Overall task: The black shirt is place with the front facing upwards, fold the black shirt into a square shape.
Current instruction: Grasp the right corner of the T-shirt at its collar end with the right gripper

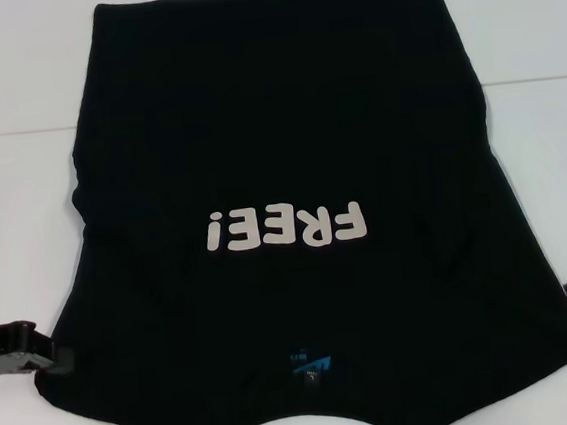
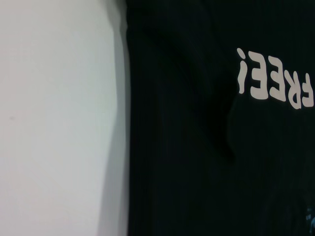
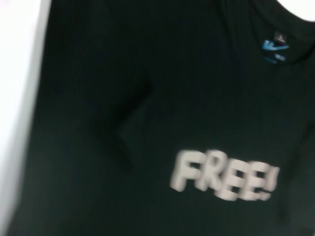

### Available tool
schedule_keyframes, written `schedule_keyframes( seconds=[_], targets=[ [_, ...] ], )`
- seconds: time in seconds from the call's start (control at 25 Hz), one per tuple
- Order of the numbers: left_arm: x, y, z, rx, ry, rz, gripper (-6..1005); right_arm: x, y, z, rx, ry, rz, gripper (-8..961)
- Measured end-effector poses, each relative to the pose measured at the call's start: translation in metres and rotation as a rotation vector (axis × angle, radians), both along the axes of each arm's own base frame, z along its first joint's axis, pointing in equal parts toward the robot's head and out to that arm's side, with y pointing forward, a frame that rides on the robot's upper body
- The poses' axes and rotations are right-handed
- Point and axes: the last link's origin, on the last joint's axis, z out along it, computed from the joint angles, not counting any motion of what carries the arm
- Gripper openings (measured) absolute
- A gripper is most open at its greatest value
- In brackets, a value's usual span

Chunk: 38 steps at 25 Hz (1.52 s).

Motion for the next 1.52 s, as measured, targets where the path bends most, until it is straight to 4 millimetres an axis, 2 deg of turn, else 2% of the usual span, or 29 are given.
schedule_keyframes(
  seconds=[0.2,0.56,1.16,1.52],
  targets=[
    [0.002,0.001,0.001,-0.005,0.000,-0.006,31,0.009,-0.006,-0.010,-0.022,0.002,-0.079,735],
    [0.002,0.002,0.002,-0.006,0.002,-0.006,31,0.016,-0.008,-0.019,-0.024,0.004,-0.110,735],
    [0.002,0.001,0.001,-0.008,-0.003,-0.006,31,0.016,-0.007,-0.035,-0.057,-0.025,-0.100,728],
    [0.002,0.000,-0.001,-0.010,-0.007,-0.005,32,0.007,-0.005,-0.045,-0.077,-0.008,-0.074,714]
  ],
)
